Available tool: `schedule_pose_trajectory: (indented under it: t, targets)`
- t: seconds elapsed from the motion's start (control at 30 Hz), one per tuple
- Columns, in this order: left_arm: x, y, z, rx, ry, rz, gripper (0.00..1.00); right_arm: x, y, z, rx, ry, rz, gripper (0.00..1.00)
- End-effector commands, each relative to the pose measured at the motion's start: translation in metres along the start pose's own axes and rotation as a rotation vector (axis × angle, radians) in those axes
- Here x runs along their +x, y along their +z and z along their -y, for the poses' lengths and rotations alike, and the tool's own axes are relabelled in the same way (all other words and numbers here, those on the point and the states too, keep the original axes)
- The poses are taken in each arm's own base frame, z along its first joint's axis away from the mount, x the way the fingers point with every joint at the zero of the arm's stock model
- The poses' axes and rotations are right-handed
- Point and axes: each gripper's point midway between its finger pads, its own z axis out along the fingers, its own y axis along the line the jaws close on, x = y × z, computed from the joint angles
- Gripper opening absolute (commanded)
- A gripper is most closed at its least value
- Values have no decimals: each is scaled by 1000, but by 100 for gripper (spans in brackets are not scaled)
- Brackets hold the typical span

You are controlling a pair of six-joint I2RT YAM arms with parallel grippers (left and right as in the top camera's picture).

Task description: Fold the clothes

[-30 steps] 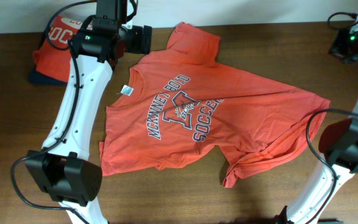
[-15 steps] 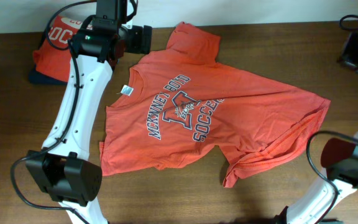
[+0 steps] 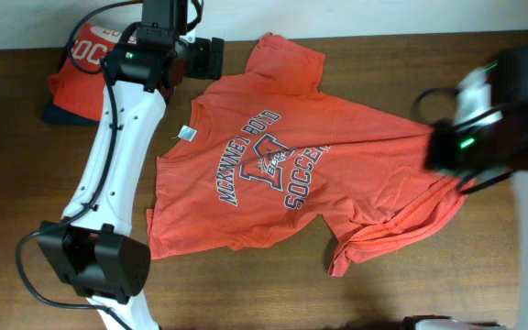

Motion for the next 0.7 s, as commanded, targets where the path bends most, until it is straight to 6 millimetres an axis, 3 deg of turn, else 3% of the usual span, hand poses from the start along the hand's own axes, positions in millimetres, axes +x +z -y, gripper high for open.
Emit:
schedule_pose_trajectory:
  t: [0.0,0.17,0.3,0.4,0.5,0.6,0.67]
  targets:
    - [2,3,-1,-2,-10,-8,99,46,63,-12,28,43,-181,4]
    - [2,3,-1,-2,-10,-8,99,99,141,-18,75,79,-309,4]
    - [2,3,-1,-2,-10,-9,99,124,186,-6,124,84,-329,5]
    - [2,3,-1,-2,-10,-8,99,125,204,11,168,127,-293,5]
    - [2,3,-1,-2,-10,-8,99,127,210,17,155,163,-298,6]
    - [2,3,-1,-2,-10,-9,99,130,210,15,131,181,-317,20]
    - [2,3,-1,-2,-10,-8,99,133,210,2,65,189,-344,27]
